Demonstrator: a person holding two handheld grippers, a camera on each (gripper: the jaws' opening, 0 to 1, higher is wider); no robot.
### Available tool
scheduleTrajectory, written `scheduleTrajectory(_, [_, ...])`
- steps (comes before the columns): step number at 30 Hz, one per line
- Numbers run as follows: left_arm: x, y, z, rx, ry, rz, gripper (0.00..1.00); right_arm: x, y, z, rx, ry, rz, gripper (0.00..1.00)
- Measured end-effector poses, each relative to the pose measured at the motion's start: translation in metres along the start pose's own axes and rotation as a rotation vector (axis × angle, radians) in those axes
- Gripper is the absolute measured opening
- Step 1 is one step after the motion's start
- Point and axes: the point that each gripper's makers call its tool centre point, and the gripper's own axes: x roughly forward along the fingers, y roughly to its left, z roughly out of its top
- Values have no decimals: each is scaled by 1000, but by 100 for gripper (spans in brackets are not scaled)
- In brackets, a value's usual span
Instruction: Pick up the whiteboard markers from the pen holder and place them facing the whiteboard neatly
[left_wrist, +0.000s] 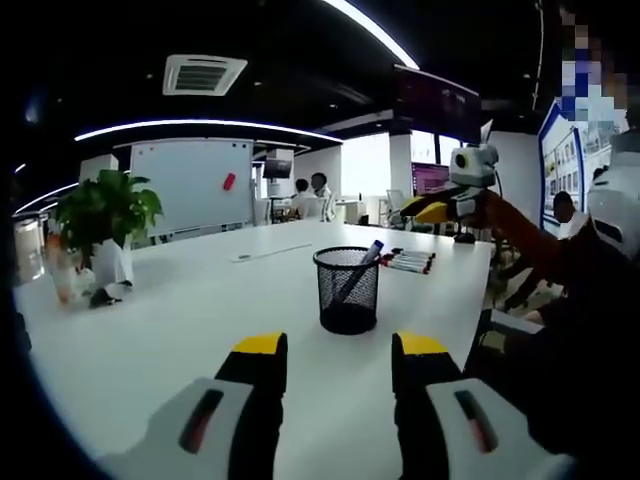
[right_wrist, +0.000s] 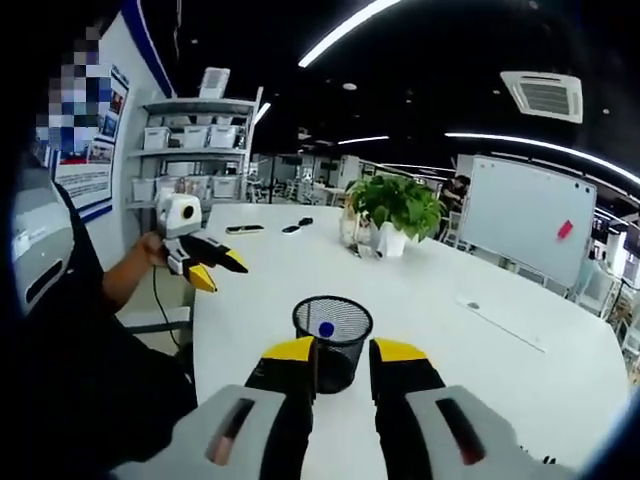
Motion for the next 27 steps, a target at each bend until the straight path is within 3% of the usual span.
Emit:
scheduleTrajectory(3, [0,0,-1,3,4,-1,43,6,1,-1,-6,15,-1,24])
scheduleTrajectory(5, [-1,0,-1,1,2,1,43,11,-3,-1,38,20,-20,27])
scheduleTrajectory(12, [-1,1,-1,1,4,0,43,28,4,-5,26,89,18,26])
scheduleTrajectory(22, [-1,3,-2,-8,6,0,43,44,8,-6,25,123,57,25])
scheduleTrajectory(27, [-6,4,6,-2,-11,9,43,49,11,-7,24,143,74,24])
